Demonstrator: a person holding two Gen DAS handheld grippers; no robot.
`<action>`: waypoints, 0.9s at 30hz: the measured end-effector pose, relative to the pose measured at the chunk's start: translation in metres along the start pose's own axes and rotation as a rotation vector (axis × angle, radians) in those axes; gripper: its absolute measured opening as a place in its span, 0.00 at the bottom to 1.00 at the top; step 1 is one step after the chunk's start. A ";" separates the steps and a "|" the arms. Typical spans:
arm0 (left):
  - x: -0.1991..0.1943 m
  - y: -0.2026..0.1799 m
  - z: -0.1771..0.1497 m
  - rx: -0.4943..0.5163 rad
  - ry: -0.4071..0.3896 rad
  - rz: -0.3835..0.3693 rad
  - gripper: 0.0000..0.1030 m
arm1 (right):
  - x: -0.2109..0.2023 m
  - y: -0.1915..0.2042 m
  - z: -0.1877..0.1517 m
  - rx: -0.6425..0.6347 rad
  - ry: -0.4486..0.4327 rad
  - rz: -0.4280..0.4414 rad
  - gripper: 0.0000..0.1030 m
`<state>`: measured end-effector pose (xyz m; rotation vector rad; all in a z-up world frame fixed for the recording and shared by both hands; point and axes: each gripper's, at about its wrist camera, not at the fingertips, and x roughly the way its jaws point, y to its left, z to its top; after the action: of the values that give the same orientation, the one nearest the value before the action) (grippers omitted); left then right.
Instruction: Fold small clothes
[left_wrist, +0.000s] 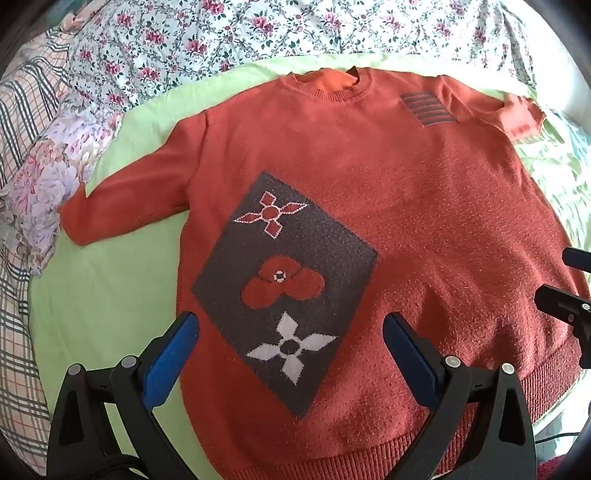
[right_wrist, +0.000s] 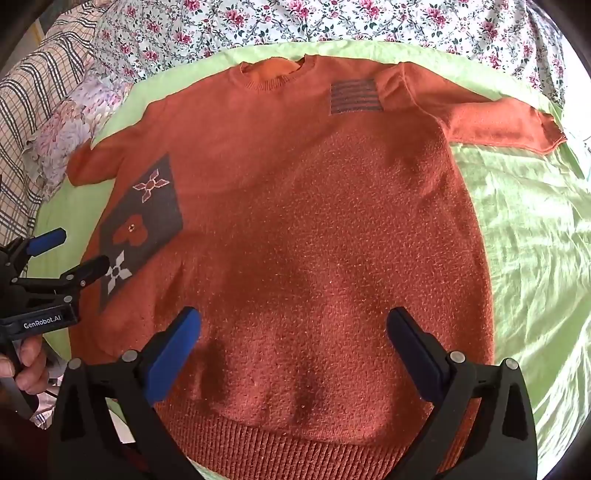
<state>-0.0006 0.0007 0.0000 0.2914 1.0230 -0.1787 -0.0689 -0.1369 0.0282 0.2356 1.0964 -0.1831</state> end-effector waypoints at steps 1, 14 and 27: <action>0.000 0.000 0.000 0.000 0.000 0.000 0.97 | 0.000 0.000 0.000 0.000 0.000 0.000 0.98; 0.001 -0.003 0.004 0.000 0.006 0.008 0.97 | 0.002 0.003 0.002 0.007 -0.002 -0.002 0.98; 0.006 -0.004 0.004 0.001 0.008 0.000 0.97 | 0.000 -0.005 0.003 0.017 -0.010 0.010 0.98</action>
<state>0.0047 -0.0047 -0.0036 0.2939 1.0307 -0.1781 -0.0670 -0.1427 0.0289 0.2552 1.0835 -0.1849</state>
